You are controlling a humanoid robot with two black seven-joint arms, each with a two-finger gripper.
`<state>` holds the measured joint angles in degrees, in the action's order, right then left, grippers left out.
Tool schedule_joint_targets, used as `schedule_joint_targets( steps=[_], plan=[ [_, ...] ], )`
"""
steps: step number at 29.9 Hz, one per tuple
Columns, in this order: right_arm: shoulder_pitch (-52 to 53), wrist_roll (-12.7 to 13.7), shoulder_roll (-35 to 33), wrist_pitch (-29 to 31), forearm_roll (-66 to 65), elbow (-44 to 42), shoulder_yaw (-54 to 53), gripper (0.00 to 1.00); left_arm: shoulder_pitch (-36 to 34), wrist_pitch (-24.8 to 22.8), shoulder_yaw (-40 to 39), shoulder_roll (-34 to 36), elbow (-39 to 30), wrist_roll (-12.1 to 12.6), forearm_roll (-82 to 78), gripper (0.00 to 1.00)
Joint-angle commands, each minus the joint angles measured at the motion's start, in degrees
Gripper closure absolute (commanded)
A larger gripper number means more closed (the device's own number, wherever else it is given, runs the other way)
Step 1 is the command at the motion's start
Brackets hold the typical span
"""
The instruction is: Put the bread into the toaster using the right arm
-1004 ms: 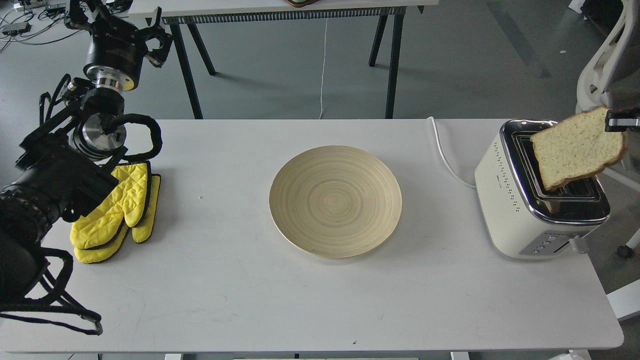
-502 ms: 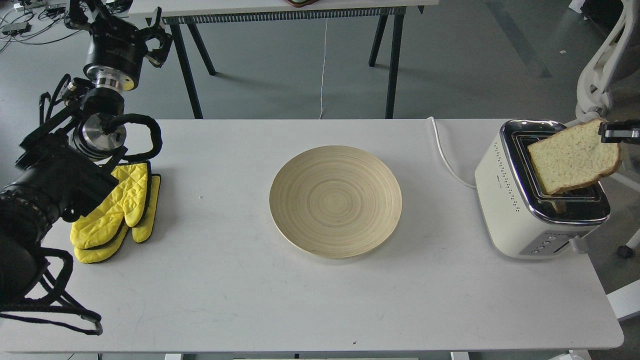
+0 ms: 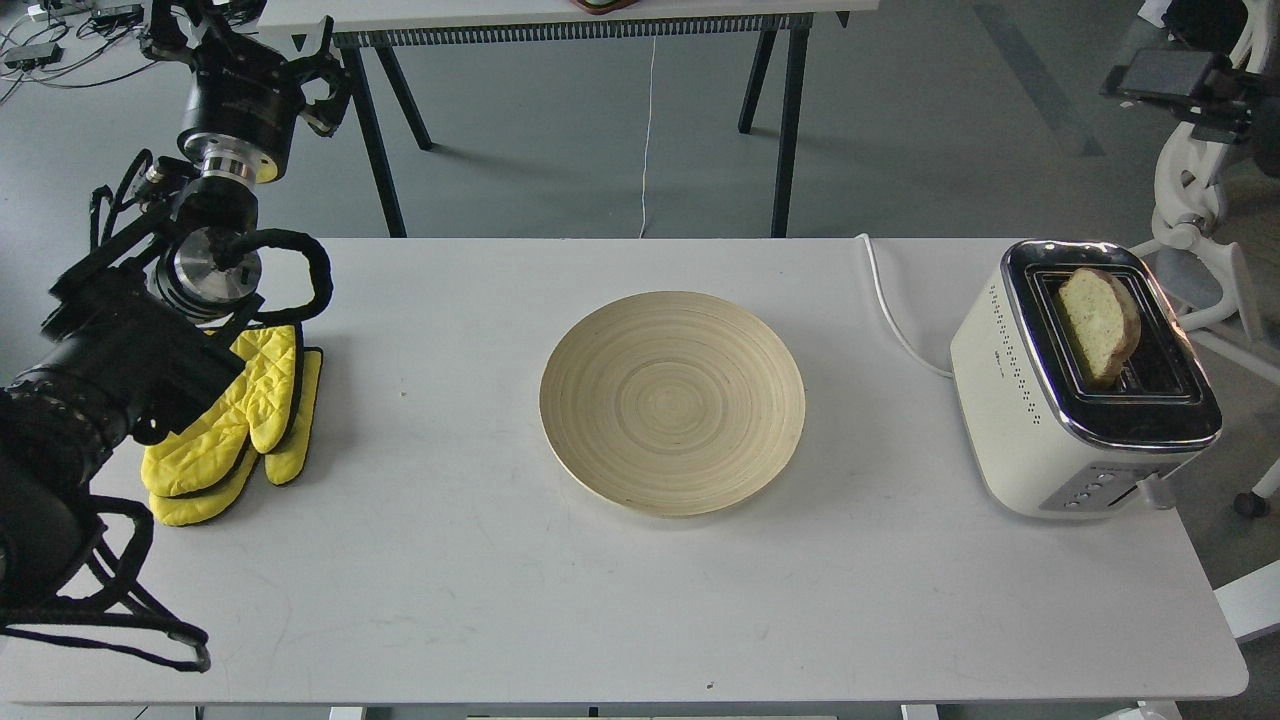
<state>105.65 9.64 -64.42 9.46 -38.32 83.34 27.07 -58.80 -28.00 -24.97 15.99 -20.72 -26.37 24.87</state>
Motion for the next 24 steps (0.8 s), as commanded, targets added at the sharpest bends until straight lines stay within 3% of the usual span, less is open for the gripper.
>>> schedule_joint_targets(
  steps=[1,3,8,11,17,24],
  plan=[
    [-3.68,-4.08,1.49,-0.75,5.95,-3.17,-4.91,0.01,0.00,0.00,-0.08,0.00,-0.02,0.00,0.00,0.00],
    [-7.10,-8.12,2.98,-0.41,11.48,-5.89,-7.81,0.01,0.09,0.00,0.01,0.00,-0.02,0.00,0.00,0.00],
    [-15.89,-15.42,8.95,-0.06,22.65,-15.90,-16.94,0.00,0.00,0.00,0.01,0.00,0.07,0.00,-0.09,0.00],
    [-21.78,-18.60,13.69,1.17,30.55,-22.94,-22.75,0.00,0.00,0.00,0.01,0.00,0.07,0.00,-0.09,0.00],
    [-33.82,-18.69,23.36,4.96,42.88,-35.86,-39.34,0.00,0.00,0.00,0.01,0.00,0.07,0.09,0.00,0.00],
    [-47.54,-17.47,37.34,5.31,47.37,-46.51,-68.78,0.00,0.00,0.00,-0.08,0.00,-0.02,0.09,0.00,0.00]
  ],
)
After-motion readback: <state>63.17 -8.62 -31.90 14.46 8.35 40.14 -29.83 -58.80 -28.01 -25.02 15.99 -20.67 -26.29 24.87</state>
